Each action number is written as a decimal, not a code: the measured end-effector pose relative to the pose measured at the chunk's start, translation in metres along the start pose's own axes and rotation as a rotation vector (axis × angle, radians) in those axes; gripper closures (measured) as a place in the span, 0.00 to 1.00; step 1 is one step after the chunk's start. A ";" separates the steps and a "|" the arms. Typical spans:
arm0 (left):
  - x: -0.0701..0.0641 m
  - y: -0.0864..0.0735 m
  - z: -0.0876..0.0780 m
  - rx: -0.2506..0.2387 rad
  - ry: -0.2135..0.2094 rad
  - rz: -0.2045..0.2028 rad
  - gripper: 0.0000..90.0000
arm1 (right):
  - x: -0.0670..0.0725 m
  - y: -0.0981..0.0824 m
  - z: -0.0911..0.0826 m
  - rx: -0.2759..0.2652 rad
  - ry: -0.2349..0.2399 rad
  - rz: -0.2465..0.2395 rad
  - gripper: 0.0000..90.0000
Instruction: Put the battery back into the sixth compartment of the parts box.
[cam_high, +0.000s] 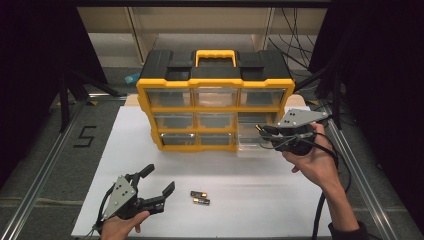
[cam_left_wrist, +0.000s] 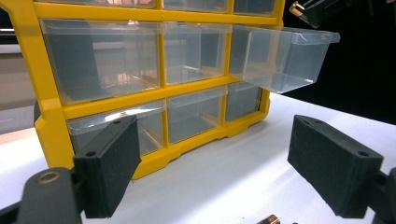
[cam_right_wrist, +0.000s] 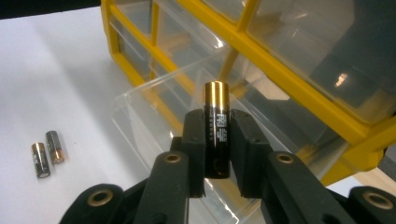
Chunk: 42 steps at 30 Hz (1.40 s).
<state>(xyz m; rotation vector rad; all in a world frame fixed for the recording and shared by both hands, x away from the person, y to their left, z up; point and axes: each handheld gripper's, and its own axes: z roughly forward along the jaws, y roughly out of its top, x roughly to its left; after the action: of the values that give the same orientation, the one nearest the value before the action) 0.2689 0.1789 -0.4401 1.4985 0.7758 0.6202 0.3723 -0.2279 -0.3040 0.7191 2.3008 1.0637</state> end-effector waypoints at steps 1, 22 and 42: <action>0.000 0.000 0.000 0.000 0.000 0.000 0.18 | -0.001 -0.001 0.001 0.005 0.001 0.006 0.85; 0.000 0.000 0.000 0.000 -0.001 -0.001 0.18 | 0.028 0.021 -0.003 -0.115 0.034 -0.038 0.45; 0.000 0.000 0.000 -0.004 0.003 -0.001 0.18 | 0.100 0.029 0.034 -0.048 0.246 -0.181 0.30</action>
<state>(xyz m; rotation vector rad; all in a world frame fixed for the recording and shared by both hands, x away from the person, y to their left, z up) 0.2687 0.1791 -0.4398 1.4944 0.7769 0.6229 0.3277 -0.1295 -0.3224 0.3683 2.4804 1.1721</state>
